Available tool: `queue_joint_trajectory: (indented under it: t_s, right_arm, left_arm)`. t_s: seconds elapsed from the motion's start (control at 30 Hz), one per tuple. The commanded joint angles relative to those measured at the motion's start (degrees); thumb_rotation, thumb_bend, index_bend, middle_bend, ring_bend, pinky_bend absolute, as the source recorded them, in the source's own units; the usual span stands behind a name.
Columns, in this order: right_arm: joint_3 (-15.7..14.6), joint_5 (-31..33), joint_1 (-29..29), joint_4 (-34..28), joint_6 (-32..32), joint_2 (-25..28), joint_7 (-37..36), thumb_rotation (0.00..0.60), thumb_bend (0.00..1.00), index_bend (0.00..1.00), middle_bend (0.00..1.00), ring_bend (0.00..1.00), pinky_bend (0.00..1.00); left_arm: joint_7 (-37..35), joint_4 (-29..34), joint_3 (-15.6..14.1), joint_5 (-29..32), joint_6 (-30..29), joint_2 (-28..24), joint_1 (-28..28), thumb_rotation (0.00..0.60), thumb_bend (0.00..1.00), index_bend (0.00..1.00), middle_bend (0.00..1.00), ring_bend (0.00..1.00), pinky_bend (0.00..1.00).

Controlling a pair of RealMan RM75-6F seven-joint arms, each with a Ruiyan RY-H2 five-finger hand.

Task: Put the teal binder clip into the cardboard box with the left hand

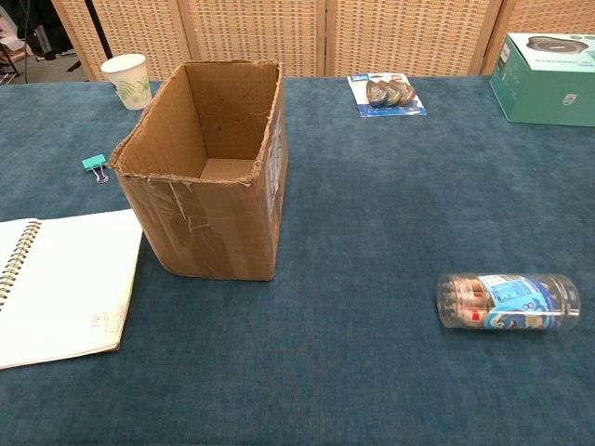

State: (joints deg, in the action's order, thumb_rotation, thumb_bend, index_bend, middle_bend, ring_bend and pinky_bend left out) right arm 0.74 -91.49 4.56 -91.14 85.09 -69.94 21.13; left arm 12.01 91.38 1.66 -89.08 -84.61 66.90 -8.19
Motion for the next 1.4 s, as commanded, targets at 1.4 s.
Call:
queue_joint_trajectory:
  t_s: [1.4]
  right_arm:
    - [-0.5,0.0,0.3,0.1,-1.2,-0.3,0.8,0.6,0.16,0.0,0.0,0.0,0.0]
  left_arm:
    - [-3.1,-5.8,6.1,5.7,7.5,3.4,-7.4,0.6,0.21,0.26,0.0,0.0,0.0]
